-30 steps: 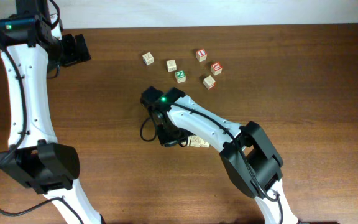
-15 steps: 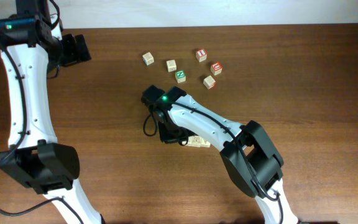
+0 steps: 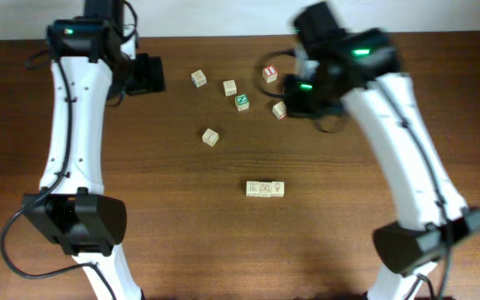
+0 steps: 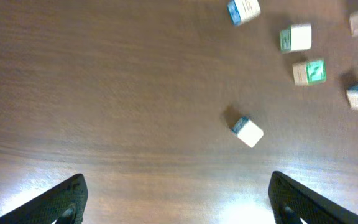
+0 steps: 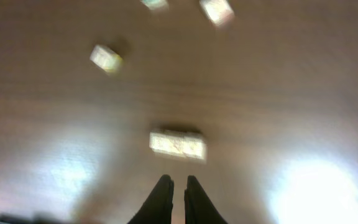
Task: Rotate 3 blocks
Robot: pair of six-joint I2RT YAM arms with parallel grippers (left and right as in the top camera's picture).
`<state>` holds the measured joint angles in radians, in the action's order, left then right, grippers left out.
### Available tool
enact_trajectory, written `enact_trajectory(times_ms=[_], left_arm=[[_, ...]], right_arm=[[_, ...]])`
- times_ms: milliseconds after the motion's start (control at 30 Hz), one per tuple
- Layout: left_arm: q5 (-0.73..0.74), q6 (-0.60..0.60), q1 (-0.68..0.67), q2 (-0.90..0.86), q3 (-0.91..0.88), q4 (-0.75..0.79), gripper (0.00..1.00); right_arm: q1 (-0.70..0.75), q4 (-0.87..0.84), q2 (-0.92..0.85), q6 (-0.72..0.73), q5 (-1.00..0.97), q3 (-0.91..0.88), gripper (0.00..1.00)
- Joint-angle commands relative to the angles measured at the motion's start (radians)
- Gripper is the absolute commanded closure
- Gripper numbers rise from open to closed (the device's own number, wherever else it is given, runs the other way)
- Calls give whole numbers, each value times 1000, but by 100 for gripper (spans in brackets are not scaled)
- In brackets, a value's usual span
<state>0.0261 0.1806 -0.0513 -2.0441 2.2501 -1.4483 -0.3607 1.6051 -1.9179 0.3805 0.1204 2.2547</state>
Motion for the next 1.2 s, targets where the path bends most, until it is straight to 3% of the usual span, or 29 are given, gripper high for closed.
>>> enact_trajectory(times_ms=[0, 100, 233, 333, 400, 533, 633, 667, 700, 1067, 1167], left_arm=[[8, 5, -45, -3, -80, 4, 9], [72, 5, -90, -3, -200, 48, 16], [82, 1, -157, -3, -348, 139, 16], [82, 2, -179, -3, -388, 192, 13], [82, 2, -192, -3, -388, 191, 13], [86, 5, -250, -3, -405, 179, 50], [137, 17, -290, -3, -479, 219, 96], [157, 17, -300, -3, -508, 242, 100], [185, 18, -307, -3, -552, 278, 100], [460, 38, -307, -3, -794, 463, 100], [576, 24, -307, -3, -845, 552, 100]], right_arm=[[62, 79, -7, -114, 57, -34, 96], [66, 60, 2, -119, 56, -70, 95], [140, 48, 112, -167, 56, -185, 96], [187, -71, 236, -168, 82, -437, 95], [230, -222, 329, -247, 235, -649, 96], [297, -425, 370, -280, 431, -969, 95], [298, -539, 357, -268, 478, -1120, 86], [298, -569, 345, -268, 478, -1151, 89], [298, -592, 332, -268, 478, -1170, 96], [296, -812, 209, -294, 579, -1241, 96], [296, -830, 138, -225, 584, -1241, 96]])
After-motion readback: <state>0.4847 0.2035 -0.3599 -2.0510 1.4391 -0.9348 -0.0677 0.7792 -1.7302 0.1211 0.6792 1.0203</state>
